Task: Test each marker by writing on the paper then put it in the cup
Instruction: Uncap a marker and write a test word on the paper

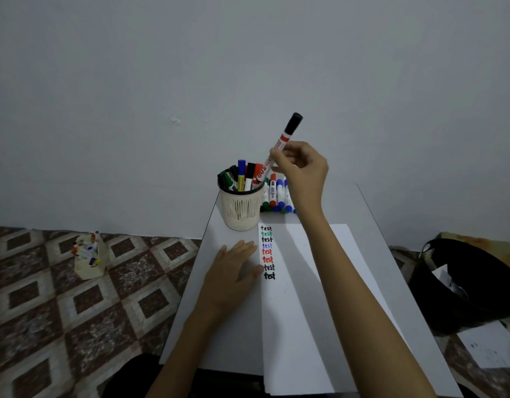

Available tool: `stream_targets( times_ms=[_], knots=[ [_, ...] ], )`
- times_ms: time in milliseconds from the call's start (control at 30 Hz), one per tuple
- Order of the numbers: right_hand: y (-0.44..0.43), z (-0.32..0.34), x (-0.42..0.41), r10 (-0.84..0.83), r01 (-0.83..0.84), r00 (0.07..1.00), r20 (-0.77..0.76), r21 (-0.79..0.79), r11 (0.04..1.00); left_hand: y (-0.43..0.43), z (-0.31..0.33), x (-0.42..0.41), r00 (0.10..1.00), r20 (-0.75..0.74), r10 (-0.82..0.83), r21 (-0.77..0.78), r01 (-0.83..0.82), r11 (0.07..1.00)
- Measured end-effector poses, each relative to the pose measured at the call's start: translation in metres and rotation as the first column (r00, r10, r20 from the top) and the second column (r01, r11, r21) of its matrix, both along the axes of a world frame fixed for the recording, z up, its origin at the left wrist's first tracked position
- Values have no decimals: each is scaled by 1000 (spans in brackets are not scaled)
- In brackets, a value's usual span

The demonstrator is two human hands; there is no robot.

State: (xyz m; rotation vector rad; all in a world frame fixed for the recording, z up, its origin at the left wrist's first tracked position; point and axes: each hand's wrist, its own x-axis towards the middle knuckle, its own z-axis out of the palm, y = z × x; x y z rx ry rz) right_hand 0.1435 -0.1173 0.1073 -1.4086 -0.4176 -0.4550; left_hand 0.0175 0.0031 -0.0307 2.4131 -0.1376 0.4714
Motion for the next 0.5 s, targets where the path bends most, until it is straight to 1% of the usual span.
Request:
stream_targets(
  times_ms=[67, 133, 200, 233, 267, 500],
  knots=[
    [13, -5, 7, -20, 21, 1000, 21, -67, 998, 0, -1, 1, 1000, -10, 4, 20, -3, 1000],
    [22, -13, 12, -71, 75, 997, 25, -226, 971, 1, -2, 2, 1000, -17, -1, 28, 1, 1000],
    [28, -20, 14, -145, 137, 989, 11, -414, 900, 2, -3, 2, 1000, -25, -4, 26, 5, 1000],
    [29, -23, 14, -166, 147, 986, 3, -481, 864, 2, -4, 3, 1000, -29, -4, 29, 5, 1000],
    [29, -26, 16, -164, 139, 986, -3, -511, 848, 2, -4, 3, 999, -32, -3, 32, 4, 999],
    [28, -32, 15, -74, 83, 997, 39, -507, 858, 5, -7, 5, 1000, -15, -8, 54, 9, 999]
  ],
)
